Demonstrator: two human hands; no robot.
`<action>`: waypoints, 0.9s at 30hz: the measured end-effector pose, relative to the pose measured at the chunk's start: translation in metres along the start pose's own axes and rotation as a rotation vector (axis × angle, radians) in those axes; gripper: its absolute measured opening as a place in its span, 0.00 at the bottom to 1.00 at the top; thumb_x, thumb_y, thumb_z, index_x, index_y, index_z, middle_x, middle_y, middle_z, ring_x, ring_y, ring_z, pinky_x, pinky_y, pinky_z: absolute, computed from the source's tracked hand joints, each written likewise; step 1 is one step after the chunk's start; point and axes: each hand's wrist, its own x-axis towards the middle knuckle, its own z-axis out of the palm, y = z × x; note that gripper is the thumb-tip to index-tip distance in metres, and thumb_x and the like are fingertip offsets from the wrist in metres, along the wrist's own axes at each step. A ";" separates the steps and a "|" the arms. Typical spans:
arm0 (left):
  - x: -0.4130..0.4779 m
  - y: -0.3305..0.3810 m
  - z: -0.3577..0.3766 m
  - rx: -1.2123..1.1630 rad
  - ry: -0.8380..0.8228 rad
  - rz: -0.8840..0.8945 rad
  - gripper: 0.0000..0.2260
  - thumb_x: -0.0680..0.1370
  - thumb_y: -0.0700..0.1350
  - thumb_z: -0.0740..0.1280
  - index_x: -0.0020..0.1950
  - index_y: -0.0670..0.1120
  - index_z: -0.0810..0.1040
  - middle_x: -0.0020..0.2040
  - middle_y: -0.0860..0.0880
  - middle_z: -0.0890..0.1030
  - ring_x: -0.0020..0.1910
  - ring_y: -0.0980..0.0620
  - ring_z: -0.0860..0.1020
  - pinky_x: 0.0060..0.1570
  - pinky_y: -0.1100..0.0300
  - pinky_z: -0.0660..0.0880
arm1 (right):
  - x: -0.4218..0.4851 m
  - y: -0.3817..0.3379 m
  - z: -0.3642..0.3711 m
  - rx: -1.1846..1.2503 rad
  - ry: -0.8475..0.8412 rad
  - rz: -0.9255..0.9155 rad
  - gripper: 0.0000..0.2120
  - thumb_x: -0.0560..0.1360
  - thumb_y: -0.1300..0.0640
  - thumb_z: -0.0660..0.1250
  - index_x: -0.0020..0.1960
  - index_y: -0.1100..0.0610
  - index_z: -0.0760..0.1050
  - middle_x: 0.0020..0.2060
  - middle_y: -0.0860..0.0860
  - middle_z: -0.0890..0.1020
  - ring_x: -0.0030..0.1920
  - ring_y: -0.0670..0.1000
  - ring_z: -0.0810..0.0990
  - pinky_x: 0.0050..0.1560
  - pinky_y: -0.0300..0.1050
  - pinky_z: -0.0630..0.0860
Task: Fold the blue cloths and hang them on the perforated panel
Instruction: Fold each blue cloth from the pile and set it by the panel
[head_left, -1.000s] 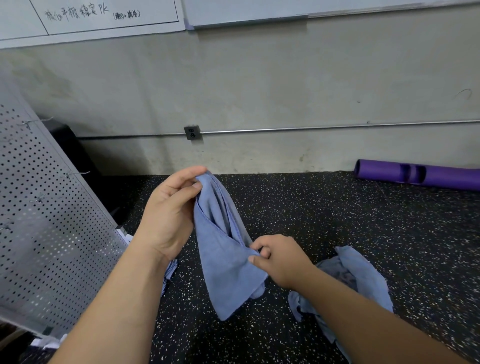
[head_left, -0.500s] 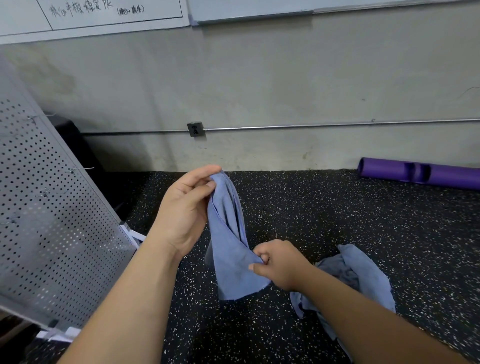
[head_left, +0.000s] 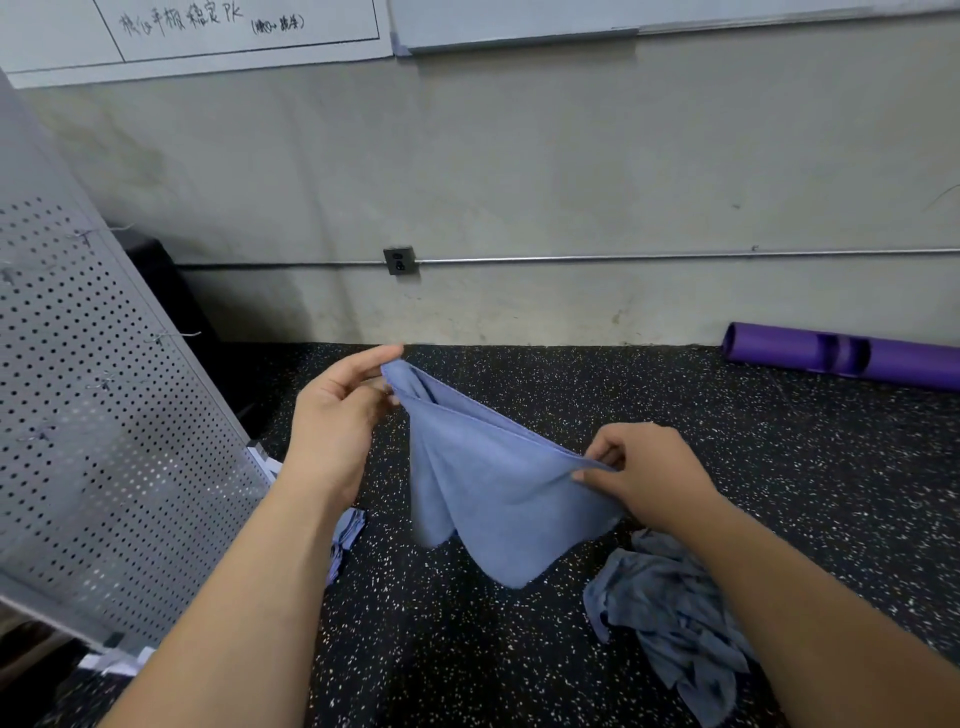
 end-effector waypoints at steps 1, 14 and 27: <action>0.001 -0.003 -0.002 0.056 0.001 0.022 0.20 0.79 0.26 0.64 0.60 0.45 0.87 0.47 0.46 0.87 0.43 0.53 0.80 0.47 0.63 0.78 | 0.000 0.003 -0.006 0.002 0.003 -0.001 0.09 0.71 0.46 0.82 0.40 0.43 0.82 0.37 0.40 0.85 0.40 0.39 0.82 0.44 0.43 0.81; 0.003 -0.017 -0.008 0.420 0.012 0.150 0.06 0.80 0.42 0.76 0.52 0.53 0.89 0.48 0.56 0.89 0.50 0.55 0.86 0.58 0.56 0.82 | -0.005 0.038 -0.052 -0.104 0.053 -0.084 0.07 0.79 0.43 0.73 0.44 0.43 0.84 0.35 0.39 0.84 0.39 0.40 0.80 0.42 0.46 0.76; -0.002 -0.015 -0.028 0.956 -0.164 0.245 0.06 0.75 0.51 0.81 0.41 0.57 0.86 0.40 0.62 0.85 0.41 0.61 0.82 0.43 0.60 0.77 | -0.015 0.043 -0.087 0.324 0.189 -0.056 0.13 0.72 0.60 0.82 0.51 0.43 0.88 0.45 0.40 0.88 0.49 0.44 0.86 0.52 0.43 0.83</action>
